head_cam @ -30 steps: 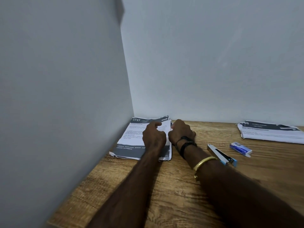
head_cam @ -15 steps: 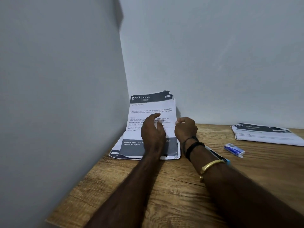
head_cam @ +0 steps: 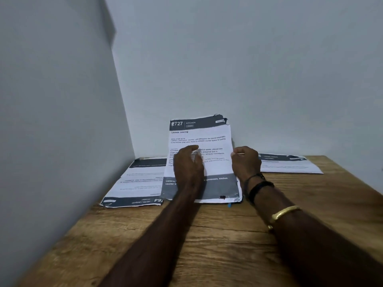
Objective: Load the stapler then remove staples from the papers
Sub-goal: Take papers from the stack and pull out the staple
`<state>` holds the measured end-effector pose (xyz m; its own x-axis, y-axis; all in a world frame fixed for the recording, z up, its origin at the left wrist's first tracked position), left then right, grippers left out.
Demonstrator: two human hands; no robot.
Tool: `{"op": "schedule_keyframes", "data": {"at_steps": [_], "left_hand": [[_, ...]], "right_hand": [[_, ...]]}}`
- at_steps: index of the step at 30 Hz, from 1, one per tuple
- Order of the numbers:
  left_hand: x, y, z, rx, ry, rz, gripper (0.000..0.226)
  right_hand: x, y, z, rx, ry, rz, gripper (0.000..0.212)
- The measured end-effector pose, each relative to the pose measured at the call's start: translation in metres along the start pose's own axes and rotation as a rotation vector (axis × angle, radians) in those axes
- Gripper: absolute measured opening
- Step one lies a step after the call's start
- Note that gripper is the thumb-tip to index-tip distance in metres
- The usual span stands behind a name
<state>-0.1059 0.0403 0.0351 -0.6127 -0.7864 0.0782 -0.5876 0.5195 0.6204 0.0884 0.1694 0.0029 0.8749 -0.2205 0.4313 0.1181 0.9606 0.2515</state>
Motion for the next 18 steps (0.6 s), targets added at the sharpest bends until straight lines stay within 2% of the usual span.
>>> {"op": "schedule_keyframes", "data": {"at_steps": [2,4,7,10,14,18], "left_hand": [[-0.009,0.001,0.006,0.049,0.074,0.002,0.028],[-0.012,0.001,0.02,0.176,0.151,-0.018,0.028],[-0.013,-0.004,0.041,0.364,0.092,-0.046,0.028],[-0.013,-0.002,0.045,0.366,-0.028,-0.083,0.028],[-0.012,0.001,0.056,0.427,-0.054,-0.101,0.026],[-0.012,0.002,0.072,0.489,-0.131,-0.103,0.021]], "right_hand": [[0.015,0.006,-0.012,-0.011,-0.011,-0.017,0.014],[0.027,0.01,-0.023,-0.019,-0.01,-0.028,0.014],[0.042,0.017,-0.033,-0.014,-0.025,-0.059,0.014],[0.047,0.022,-0.038,0.016,0.015,-0.039,0.018],[0.039,0.025,-0.041,0.075,0.007,0.07,0.024],[0.042,0.031,-0.044,0.102,0.035,0.077,0.012]]}}
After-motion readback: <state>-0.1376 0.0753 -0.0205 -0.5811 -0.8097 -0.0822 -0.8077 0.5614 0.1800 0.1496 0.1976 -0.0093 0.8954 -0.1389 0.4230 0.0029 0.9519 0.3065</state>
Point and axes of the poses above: each hand's wrist, its own y-axis towards the middle knuckle, its own x-axis out of the back of the hand, z = x × y, the point moved 10 cm from there along y, towards the middle knuckle, and after that the axes turned 15 degrees about -y, right-handed, at the moved point
